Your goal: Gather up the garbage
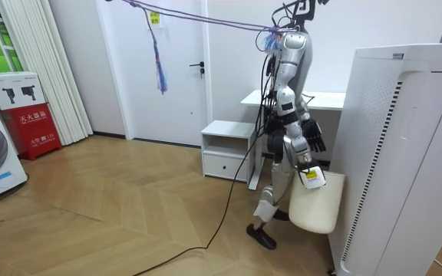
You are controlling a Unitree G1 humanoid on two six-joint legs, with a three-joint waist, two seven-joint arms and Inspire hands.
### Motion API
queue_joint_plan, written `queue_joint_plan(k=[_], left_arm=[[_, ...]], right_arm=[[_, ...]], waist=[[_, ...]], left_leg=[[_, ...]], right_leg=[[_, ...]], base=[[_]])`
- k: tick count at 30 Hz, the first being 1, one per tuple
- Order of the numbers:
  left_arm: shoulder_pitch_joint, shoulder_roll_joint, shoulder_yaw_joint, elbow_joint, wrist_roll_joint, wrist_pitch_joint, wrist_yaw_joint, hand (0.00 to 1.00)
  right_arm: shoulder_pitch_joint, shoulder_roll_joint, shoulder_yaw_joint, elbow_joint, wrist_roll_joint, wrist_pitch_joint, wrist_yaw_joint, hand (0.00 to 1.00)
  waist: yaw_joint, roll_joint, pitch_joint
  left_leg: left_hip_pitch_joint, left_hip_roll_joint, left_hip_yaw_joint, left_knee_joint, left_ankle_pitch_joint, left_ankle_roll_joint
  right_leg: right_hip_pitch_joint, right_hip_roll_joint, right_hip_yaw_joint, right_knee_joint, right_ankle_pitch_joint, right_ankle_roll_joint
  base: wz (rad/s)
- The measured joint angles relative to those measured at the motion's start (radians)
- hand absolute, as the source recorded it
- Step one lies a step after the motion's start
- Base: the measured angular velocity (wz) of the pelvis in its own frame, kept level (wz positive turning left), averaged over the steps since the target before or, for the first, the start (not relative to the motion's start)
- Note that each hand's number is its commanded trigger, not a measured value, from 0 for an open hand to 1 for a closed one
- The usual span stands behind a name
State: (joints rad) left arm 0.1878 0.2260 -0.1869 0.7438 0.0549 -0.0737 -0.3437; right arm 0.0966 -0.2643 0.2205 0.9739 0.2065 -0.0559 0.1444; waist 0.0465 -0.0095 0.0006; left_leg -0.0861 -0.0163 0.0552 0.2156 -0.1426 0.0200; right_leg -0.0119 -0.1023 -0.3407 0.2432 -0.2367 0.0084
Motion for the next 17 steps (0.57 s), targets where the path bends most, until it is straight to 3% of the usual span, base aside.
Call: queue_joint_plan(k=[5, 8, 15, 17], left_arm=[[0.000, -0.031, 0.062, 0.206, -0.205, -0.011, 0.089, 0.00], [0.007, -0.046, 0.085, 0.261, -0.287, -0.014, 0.109, 0.00], [-0.001, -0.064, 0.169, 0.370, -0.359, 0.003, 0.120, 0.00], [-0.002, -0.075, 0.197, 0.390, -0.374, 0.017, 0.120, 0.00]], right_arm=[[0.046, 0.042, -0.055, 0.026, 0.065, -0.001, -0.026, 1.00], [0.063, 0.069, -0.105, 0.066, 0.079, -0.004, -0.044, 1.00], [0.060, 0.094, -0.196, 0.161, 0.117, 0.004, -0.059, 1.00], [0.062, 0.097, -0.226, 0.193, 0.154, 0.009, -0.062, 1.00]], waist=[[-0.013, -0.020, -0.0052], [-0.014, -0.024, -0.0022], [-0.017, -0.013, -0.0022], [-0.020, -0.006, 0.0013]], left_leg=[[0.067, 0.004, 0.021, -0.028, -0.005, -0.008], [0.104, 0.005, 0.028, -0.043, -0.006, -0.009], [0.124, 0.005, 0.041, -0.052, -0.009, -0.012], [0.139, 0.005, 0.041, -0.052, -0.016, -0.013]], right_leg=[[0.063, 0.015, 0.023, -0.043, 0.006, 0.001], [0.094, 0.016, 0.041, -0.062, 0.010, 0.002], [0.103, 0.019, 0.066, -0.070, 0.013, 0.005], [0.120, 0.017, 0.067, -0.074, 0.013, 0.007]], base=[[-0.13], [-0.18], [-0.10], [-0.02]])
